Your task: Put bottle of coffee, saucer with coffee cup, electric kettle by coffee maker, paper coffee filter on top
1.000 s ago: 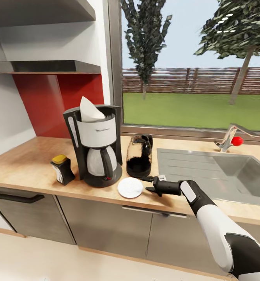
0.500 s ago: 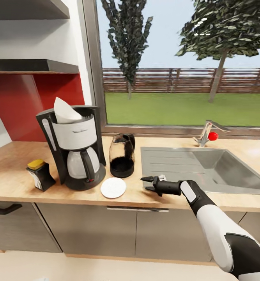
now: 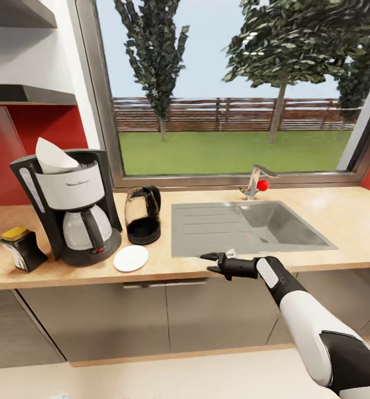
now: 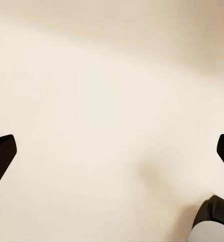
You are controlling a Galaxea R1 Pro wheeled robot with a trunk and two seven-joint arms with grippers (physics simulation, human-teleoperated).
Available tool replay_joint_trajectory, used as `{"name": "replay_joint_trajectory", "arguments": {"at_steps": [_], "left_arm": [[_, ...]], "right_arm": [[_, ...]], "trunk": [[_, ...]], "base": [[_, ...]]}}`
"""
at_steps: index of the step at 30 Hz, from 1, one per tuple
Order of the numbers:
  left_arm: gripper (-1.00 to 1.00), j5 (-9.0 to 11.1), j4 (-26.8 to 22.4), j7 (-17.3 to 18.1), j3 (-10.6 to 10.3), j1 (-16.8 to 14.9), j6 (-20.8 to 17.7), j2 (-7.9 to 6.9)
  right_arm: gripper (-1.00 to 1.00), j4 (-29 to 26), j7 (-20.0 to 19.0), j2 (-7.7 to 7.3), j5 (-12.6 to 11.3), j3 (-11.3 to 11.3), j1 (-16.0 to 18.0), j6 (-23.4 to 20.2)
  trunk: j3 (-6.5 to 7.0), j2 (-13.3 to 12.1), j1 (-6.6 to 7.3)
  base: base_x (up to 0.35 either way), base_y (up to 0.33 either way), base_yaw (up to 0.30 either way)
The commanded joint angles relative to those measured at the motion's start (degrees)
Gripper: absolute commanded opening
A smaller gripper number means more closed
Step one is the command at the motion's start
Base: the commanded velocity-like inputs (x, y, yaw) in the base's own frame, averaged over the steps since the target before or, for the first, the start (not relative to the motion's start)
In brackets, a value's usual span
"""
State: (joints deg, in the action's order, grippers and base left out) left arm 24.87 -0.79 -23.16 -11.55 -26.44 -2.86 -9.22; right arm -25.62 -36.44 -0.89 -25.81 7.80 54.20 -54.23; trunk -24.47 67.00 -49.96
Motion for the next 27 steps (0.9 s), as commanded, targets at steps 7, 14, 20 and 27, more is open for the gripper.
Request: {"name": "replay_joint_trajectory", "arguments": {"at_steps": [7,14,20,27], "left_arm": [[1.0,0.4,-0.1,-0.2,-0.5,0.0,-0.3,0.01],[1.0,0.4,-0.1,-0.2,-0.5,0.0,-0.2,0.2],[1.0,0.4,-0.1,-0.2,-0.5,0.0,-0.2,0.51],[1.0,0.4,0.0,-0.2,-0.5,0.0,-0.2,0.77]], "right_arm": [[1.0,0.0,0.0,0.02,1.2,0.2,0.0,-0.1],[1.0,0.0,0.0,0.02,1.2,0.2,0.0,-0.1],[1.0,0.0,0.0,0.02,1.2,0.2,0.0,-0.1],[1.0,0.0,0.0,0.04,1.2,0.2,0.0,-0.1]], "trunk": [[0.31,0.0,0.02],[0.6,0.0,0.02],[0.61,0.0,0.02],[0.61,0.0,0.02]], "base": [[-0.121,-0.072,-0.239],[-0.005,-0.002,-0.174],[0.0,0.0,-0.01],[0.0,0.0,0.0]]}}
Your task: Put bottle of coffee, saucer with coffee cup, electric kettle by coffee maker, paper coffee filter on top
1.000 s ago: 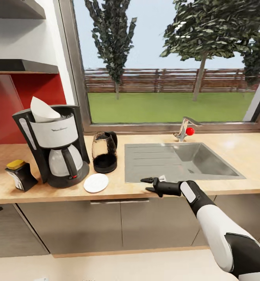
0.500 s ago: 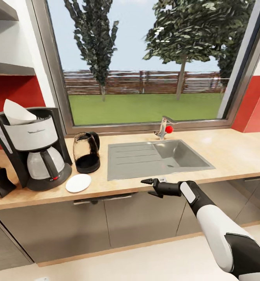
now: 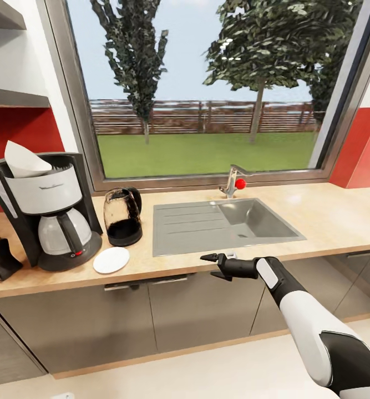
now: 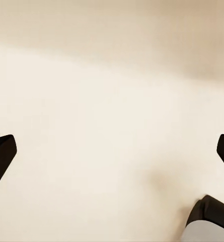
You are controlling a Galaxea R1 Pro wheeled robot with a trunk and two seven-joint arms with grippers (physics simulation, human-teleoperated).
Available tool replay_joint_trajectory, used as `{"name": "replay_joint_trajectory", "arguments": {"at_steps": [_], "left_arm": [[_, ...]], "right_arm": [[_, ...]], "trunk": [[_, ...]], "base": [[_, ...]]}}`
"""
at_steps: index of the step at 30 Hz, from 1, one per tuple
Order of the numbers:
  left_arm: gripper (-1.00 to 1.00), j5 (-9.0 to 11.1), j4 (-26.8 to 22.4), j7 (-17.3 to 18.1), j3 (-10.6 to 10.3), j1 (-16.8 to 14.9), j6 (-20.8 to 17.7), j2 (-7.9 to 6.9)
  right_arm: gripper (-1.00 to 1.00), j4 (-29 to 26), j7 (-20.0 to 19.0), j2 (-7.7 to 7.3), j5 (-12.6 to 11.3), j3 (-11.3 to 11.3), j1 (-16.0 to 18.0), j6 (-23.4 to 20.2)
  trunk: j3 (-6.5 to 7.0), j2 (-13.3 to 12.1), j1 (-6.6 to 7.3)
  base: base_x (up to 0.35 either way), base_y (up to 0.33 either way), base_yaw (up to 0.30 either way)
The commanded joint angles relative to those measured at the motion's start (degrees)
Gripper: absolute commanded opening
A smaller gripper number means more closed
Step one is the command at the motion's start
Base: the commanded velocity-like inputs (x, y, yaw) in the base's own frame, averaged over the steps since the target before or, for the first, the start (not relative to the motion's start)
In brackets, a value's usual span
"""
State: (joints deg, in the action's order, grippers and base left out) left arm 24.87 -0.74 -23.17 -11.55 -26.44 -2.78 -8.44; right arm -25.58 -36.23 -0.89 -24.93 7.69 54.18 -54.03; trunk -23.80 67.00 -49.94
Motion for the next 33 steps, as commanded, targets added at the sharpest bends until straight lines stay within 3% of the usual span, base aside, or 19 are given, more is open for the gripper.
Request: {"name": "replay_joint_trajectory", "arguments": {"at_steps": [1,33], "left_arm": [[1.0,0.4,-0.1,-0.2,-0.5,0.0,-0.3,0.04],[1.0,0.4,-0.1,-0.2,-0.5,1.6,-0.3,0.53]], "right_arm": [[1.0,0.0,-0.3,0.05,0.3,0.3,0.0,-0.3],[1.0,0.0,-0.2,0.08,0.3,0.3,0.0,-0.3]], "trunk": [[-0.06,0.0,0.0],[-0.02,0.0,0.0]], "base": [[0.0,0.0,0.0],[0.0,-0.056,-0.021]]}}
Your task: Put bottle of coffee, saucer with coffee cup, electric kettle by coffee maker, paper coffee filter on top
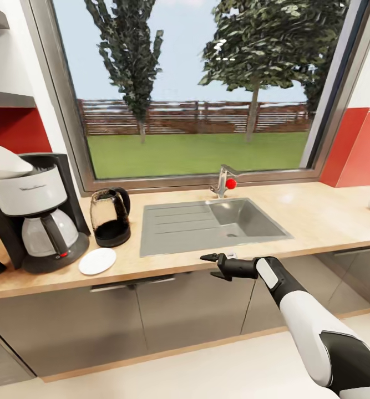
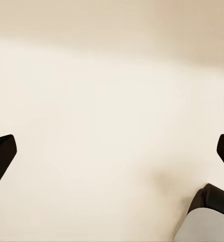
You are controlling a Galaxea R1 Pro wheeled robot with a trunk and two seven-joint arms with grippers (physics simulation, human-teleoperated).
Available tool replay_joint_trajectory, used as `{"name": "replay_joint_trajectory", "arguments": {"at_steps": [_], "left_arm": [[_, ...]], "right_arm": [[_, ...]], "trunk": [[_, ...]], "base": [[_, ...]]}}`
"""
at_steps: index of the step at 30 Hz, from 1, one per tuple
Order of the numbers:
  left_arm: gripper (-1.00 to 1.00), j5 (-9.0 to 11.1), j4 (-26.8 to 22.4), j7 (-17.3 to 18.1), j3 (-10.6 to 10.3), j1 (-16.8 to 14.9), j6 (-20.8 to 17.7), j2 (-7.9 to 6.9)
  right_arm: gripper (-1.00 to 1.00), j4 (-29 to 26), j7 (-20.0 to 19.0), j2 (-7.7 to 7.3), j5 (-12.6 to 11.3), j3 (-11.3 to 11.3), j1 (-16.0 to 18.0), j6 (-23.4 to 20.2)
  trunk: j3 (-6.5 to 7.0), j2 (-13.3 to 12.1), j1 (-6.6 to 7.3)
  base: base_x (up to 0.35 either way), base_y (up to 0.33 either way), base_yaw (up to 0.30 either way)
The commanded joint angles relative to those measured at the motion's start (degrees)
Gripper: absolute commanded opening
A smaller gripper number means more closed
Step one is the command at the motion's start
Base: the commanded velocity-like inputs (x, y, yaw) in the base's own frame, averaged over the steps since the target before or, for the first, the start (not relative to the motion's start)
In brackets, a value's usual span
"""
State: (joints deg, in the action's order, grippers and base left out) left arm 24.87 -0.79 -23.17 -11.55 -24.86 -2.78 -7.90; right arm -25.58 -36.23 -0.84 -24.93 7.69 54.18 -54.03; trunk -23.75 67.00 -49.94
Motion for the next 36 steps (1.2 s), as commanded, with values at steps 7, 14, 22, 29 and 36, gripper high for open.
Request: {"name": "replay_joint_trajectory", "arguments": {"at_steps": [7,14,22,29,36], "left_arm": [[1.0,0.4,-0.1,0.0,-0.5,0.0,-0.3,0.05],[1.0,0.4,-0.1,0.2,-0.5,0.1,-0.3,0.02],[1.0,0.4,0.0,0.0,-0.5,0.1,-0.2,0.07],[1.0,0.4,0.0,0.0,-0.5,3.3,-0.3,0.0],[1.0,0.4,0.0,0.6,-0.5,6.1,-0.3,0.94]], "right_arm": [[1.0,0.6,-0.1,-0.02,0.4,0.2,0.0,-0.3],[1.0,10.3,0.0,-0.04,0.4,0.2,0.0,-0.1],[1.0,22.4,0.5,-0.11,0.7,0.1,0.0,1.3],[1.0,30.0,9.0,-5.42,10.7,-0.2,0.0,18.2],[1.0,30.2,11.2,-6.04,32.2,-0.2,-2.8,36.3]], "trunk": [[0.1,0.0,0.0],[0.36,0.0,0.0],[0.75,0.0,0.0],[0.81,0.0,0.0],[0.82,0.0,0.0]], "base": [[0.0,0.0,-0.244],[0.0,0.0,-0.247],[-0.127,-0.061,-0.231],[-0.213,-0.107,-0.04],[-0.011,-0.004,0.0]]}}
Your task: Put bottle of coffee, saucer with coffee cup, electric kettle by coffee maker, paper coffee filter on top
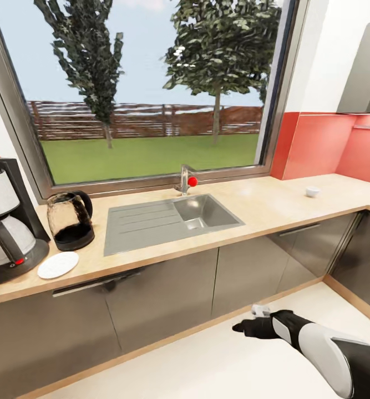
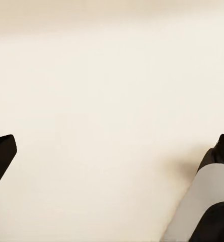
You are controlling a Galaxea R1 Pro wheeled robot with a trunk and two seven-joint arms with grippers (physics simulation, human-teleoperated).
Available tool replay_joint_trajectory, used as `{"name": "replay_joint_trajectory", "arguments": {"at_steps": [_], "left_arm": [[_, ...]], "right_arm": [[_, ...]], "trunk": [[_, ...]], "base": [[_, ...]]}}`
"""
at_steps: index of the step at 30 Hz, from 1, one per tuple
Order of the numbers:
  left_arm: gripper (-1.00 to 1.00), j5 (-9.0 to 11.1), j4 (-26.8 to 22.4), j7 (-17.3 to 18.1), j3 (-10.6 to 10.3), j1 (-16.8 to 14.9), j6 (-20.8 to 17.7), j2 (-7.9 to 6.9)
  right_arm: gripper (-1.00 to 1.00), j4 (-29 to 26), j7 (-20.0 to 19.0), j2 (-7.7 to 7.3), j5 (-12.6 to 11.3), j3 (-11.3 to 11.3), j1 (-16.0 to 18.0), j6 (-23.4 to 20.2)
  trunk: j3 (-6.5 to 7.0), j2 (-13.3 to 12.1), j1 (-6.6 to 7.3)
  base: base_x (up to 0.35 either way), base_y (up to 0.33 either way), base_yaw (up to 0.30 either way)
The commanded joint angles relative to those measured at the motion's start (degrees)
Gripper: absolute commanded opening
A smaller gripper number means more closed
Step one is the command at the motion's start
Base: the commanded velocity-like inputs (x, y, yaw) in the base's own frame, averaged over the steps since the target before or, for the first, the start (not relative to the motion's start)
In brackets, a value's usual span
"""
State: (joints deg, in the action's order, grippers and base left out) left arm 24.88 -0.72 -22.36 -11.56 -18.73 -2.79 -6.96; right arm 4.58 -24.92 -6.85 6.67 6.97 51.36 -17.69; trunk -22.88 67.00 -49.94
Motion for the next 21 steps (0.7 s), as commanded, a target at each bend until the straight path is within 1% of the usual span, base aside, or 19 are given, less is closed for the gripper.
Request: {"name": "replay_joint_trajectory", "arguments": {"at_steps": [1,3,5,6,7,9,18,21], "left_arm": [[1.0,0.3,-0.1,-0.1,-0.5,0.2,-0.3,0.89],[1.0,0.3,-0.1,-0.1,-0.5,0.4,-0.2,1.68],[1.0,0.3,-0.2,0.0,-0.5,0.4,-0.2,2.11],[1.0,0.3,-0.3,0.0,-0.5,0.4,-0.1,4.24],[1.0,0.2,-0.3,0.0,-0.5,0.5,-0.1,4.54],[1.0,0.2,-0.3,0.0,-0.5,0.5,0.0,4.77],[1.0,0.2,-0.3,0.0,-0.5,0.5,0.2,4.85],[1.0,0.3,-0.4,0.0,-0.5,0.5,0.2,4.85]], "right_arm": [[1.0,0.1,-0.1,-0.01,0.8,0.5,0.0,0.0],[1.0,0.1,-0.1,0.04,0.9,0.5,0.0,0.1],[1.0,0.1,0.2,0.27,1.0,0.5,0.0,0.1],[1.0,0.2,13.6,0.59,1.0,0.5,-1.1,0.1],[1.0,0.3,16.4,0.6,1.1,0.5,-1.2,0.0],[1.0,0.3,18.5,0.66,1.1,0.5,-1.4,-0.2],[1.0,0.3,18.8,0.69,1.1,0.5,-1.4,-0.6],[1.0,0.3,18.9,0.68,1.1,0.5,-1.4,-0.6]], "trunk": [[-0.06,0.0,0.0],[-0.06,0.0,0.0],[-0.06,0.0,0.0],[-0.06,0.0,0.0],[-0.06,0.0,0.0],[-0.06,0.0,0.0],[-0.06,0.0,0.0],[-0.06,0.0,0.0]], "base": [[0.0,0.0,0.0],[0.0,0.0,0.0],[0.0,0.0,0.0],[0.0,0.0,0.0],[0.0,0.0,0.0],[0.0,0.0,0.0],[0.0,0.0,0.001],[0.0,0.0,0.101]]}}
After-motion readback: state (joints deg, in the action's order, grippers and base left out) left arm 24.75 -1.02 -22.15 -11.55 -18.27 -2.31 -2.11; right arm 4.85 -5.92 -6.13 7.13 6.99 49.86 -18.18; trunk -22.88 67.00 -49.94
